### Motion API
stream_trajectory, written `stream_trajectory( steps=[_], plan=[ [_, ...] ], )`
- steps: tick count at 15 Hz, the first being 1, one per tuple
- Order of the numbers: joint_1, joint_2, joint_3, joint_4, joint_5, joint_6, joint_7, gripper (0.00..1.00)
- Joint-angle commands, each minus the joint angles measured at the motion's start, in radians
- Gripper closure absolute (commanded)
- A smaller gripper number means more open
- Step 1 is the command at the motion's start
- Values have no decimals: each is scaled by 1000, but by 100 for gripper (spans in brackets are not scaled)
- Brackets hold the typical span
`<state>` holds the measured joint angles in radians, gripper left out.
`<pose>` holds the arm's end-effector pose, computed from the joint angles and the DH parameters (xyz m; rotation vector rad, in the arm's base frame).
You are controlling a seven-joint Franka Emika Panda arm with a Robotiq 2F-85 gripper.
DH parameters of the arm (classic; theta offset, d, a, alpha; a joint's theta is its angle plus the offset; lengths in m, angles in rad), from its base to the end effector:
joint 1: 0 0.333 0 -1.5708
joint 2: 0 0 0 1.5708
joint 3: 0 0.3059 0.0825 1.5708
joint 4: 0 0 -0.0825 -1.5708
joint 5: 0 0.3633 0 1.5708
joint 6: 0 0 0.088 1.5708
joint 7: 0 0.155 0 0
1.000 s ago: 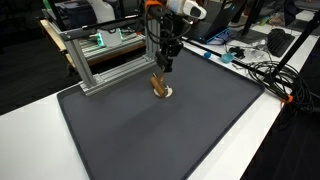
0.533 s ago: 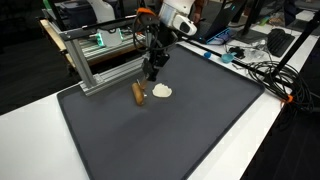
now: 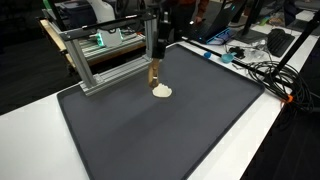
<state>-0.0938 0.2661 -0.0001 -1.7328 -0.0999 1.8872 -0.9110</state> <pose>0.5915 -0.0677 0.3674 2.8273 1.2856 -0.2219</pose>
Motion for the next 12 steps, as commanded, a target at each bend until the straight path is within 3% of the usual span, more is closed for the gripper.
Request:
stream_trajectory(
  steps=[1,4,5,6,8,9,12],
  plan=[
    [-19,-181,-2,-36,80,-139,-25,79],
    [-7,-331,-13,-107,180,-154,-5,79],
    [4,-369,-13,-138,219,-139,-63,79],
    [9,-266,-23,-41,149,-169,-19,54],
    [23,-334,-26,-85,183,-169,-33,54],
    [26,-350,-27,-101,186,-167,-35,79],
    [46,-387,-2,-195,161,-121,231,79]
  ],
)
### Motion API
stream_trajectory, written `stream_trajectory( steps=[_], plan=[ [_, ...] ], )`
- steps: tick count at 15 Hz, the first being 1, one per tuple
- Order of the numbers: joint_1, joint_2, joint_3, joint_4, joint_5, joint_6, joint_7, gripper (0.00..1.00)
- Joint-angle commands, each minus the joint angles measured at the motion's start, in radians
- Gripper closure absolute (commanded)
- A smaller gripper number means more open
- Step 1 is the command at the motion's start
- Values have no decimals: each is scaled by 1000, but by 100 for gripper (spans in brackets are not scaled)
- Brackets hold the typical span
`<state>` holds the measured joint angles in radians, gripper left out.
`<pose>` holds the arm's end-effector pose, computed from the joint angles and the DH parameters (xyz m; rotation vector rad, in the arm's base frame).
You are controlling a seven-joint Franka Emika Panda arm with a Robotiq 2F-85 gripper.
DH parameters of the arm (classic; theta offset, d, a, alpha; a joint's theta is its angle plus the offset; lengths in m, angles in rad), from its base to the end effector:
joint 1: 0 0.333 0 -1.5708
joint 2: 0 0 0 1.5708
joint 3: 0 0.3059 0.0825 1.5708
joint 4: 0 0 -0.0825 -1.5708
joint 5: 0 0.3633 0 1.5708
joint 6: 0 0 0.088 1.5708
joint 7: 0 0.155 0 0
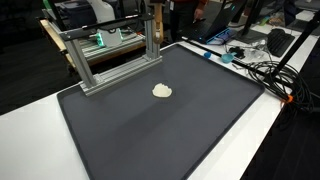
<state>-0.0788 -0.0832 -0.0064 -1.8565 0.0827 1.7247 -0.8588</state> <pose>0.5089 -0.0320 0.4938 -2.8298 -1.1285 0.0092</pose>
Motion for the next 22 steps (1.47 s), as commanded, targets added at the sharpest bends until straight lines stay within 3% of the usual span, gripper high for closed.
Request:
stream_trajectory(
  steps=[1,8,9,10,11,22],
  plan=[
    [39,-56,7,-103,-19,48,246,79],
    [51,-166,-6,-242,-34,55,641,79],
    [70,-99,-7,-184,-15,40,564,54],
    [67,-113,-10,-199,-18,40,595,54],
    [64,-124,-14,-210,-20,40,608,79],
    [60,-211,24,-318,-116,37,888,79]
  ],
)
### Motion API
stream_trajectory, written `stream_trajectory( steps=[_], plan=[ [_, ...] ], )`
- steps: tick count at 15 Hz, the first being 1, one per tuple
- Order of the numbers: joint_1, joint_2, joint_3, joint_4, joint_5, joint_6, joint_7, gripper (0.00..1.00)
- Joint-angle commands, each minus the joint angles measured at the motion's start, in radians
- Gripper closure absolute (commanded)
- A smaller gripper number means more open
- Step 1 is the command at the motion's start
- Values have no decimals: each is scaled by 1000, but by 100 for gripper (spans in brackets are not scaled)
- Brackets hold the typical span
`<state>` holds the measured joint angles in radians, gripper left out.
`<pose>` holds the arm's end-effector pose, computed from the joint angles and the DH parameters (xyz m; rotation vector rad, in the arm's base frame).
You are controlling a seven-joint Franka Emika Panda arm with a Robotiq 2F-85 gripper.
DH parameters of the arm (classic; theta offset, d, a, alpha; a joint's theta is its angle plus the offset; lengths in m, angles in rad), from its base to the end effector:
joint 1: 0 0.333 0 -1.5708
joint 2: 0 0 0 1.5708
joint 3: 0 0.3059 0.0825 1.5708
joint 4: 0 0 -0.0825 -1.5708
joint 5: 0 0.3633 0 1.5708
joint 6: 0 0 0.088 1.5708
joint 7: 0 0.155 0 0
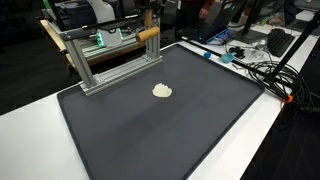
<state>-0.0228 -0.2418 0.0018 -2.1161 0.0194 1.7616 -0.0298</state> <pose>0.4482 -0.0068 0.4560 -3.1154 -0.0062 0.1750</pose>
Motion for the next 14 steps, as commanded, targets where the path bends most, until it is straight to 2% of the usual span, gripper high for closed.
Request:
stream_trajectory(
  steps=[1,7,14],
  plan=[
    [6,-56,16,-74,-56,4,58,79],
    [4,-91,-16,-170,-7,54,5,79],
    [6,-193,-85,-303,68,138,-166,79]
  ],
)
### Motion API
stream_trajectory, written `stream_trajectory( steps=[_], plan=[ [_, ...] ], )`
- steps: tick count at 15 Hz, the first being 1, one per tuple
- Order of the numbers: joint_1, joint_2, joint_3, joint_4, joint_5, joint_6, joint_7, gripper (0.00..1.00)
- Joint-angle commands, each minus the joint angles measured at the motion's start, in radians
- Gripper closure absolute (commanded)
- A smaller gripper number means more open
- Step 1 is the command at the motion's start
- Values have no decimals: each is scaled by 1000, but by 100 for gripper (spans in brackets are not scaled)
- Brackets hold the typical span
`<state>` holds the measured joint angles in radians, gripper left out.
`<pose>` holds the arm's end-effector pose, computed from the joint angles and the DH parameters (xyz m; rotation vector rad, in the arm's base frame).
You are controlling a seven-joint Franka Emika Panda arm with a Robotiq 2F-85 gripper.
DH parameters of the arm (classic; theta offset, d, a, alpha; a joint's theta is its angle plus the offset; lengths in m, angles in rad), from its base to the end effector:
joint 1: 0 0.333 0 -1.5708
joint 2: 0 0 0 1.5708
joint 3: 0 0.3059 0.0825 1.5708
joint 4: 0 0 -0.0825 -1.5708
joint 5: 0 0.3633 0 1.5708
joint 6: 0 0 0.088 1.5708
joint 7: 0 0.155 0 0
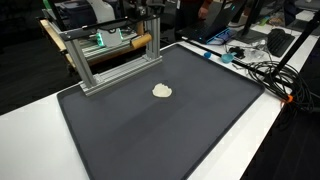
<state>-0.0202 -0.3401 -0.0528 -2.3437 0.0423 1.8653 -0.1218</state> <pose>0.4053 -0.0245 0.4058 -3.0641 -0.0581 0.2038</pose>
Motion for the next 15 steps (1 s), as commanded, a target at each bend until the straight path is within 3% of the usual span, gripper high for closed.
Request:
stream_trajectory(
  steps=[1,9,15],
  plan=[
    [3,-112,-36,-88,47,38,-88,79],
    [37,-249,-5,-138,18,15,-103,79],
    [50,-237,14,-154,2,14,-85,79]
  ],
)
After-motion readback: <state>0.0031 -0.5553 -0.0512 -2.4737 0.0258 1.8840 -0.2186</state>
